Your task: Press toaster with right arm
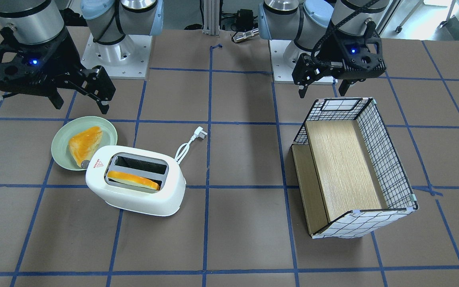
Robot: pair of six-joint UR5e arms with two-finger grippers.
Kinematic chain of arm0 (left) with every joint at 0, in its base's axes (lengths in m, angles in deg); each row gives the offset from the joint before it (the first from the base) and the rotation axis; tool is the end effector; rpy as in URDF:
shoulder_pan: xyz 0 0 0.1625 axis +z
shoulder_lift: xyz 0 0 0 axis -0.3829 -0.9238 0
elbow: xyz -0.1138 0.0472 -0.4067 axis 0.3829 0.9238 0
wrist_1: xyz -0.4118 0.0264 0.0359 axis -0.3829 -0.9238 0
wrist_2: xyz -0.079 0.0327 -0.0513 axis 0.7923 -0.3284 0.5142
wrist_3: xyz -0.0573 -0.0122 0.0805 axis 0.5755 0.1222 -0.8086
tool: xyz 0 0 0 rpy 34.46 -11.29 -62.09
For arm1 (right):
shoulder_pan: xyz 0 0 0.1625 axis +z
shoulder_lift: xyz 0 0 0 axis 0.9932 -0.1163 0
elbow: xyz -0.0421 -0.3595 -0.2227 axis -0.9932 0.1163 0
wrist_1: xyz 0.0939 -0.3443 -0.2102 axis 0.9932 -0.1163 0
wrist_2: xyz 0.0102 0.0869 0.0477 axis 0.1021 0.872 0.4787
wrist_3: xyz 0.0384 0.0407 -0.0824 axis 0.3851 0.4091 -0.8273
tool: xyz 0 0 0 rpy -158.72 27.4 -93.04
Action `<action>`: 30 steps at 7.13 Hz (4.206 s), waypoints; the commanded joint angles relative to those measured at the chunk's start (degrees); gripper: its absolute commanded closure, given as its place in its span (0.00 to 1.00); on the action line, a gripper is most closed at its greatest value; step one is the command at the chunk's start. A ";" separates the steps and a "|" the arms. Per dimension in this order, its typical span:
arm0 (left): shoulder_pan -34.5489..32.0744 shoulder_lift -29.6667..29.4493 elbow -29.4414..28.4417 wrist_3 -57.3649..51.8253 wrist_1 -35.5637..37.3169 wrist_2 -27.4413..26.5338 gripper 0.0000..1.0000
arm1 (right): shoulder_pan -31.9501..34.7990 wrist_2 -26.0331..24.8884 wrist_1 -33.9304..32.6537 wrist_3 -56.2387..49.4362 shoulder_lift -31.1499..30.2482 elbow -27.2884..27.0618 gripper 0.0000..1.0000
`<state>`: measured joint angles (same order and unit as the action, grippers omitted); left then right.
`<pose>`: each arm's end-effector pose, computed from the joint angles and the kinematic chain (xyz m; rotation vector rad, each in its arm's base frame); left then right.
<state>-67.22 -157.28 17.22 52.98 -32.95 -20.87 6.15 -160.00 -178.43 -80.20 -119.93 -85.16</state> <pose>-0.1288 -0.4549 0.4937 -0.1303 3.1151 -0.0966 0.1293 -0.5127 0.5121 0.1877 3.1219 -0.1250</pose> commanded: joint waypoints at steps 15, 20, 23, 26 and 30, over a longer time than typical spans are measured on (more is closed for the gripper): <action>0.00 0.03 0.00 0.00 0.00 0.00 0.00 | -26.26 29.27 -0.57 -33.78 10.28 -8.51 0.93; 0.00 0.03 0.00 0.00 0.00 0.00 0.00 | -26.28 35.67 -0.66 -33.70 11.34 -14.48 0.91; 0.00 0.03 0.00 0.00 0.00 0.00 0.00 | -26.28 37.61 -3.65 -34.23 13.00 -14.57 0.91; 0.00 -0.06 0.00 0.00 0.00 0.00 0.00 | -26.10 39.99 -3.56 -34.06 13.18 -14.66 0.91; 0.00 0.03 0.00 0.00 0.00 0.00 0.00 | -26.01 39.03 -2.86 -33.80 13.89 -14.57 0.91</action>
<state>-67.22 -157.30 17.22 52.98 -32.95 -20.88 -19.84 -120.65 -181.58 -114.29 -106.03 -99.80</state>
